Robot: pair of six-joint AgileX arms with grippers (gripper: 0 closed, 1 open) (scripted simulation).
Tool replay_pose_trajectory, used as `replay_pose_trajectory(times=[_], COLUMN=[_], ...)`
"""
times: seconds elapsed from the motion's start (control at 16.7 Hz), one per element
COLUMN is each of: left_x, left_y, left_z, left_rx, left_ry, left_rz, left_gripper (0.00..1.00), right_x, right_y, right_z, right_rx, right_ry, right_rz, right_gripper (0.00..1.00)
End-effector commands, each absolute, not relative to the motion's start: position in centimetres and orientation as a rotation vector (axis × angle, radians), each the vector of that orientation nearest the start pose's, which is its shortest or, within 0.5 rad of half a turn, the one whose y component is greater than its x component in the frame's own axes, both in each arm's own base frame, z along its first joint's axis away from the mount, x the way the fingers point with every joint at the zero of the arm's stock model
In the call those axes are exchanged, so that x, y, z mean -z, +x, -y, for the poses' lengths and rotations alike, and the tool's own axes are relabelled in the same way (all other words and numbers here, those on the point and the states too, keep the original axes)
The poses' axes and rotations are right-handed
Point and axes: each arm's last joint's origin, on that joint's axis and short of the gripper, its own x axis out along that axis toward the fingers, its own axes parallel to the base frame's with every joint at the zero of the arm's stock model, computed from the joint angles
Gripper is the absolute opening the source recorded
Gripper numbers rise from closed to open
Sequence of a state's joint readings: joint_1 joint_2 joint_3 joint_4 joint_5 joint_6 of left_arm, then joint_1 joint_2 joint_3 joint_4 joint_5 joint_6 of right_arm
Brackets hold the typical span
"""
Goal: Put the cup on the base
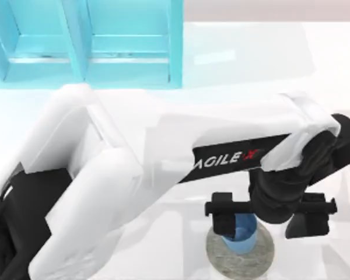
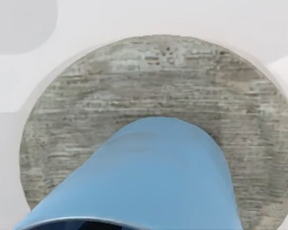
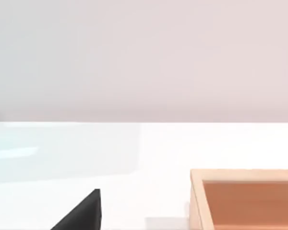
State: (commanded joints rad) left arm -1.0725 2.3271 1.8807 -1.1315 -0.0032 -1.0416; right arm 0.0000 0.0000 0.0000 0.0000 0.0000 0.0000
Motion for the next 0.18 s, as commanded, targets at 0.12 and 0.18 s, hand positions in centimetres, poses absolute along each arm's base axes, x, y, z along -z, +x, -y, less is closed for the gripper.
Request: replay_pose_trajectory(times=[0.12, 0.18], left_x=[-14.12, -14.12], left_y=[22.13, 22.13], left_z=[39.56, 39.56], left_rx=[0.008, 0.008], left_ry=[0.023, 0.023], left_rz=[-1.568, -1.568], left_gripper=[1.0, 1.0], right_x=[-16.0, -16.0], right_y=[10.57, 10.57], right_z=[0.12, 0.12], right_rx=[0.0, 0.0], right_ry=[0.0, 0.0], right_rz=[0.0, 0.0], right_gripper=[1.0, 1.0])
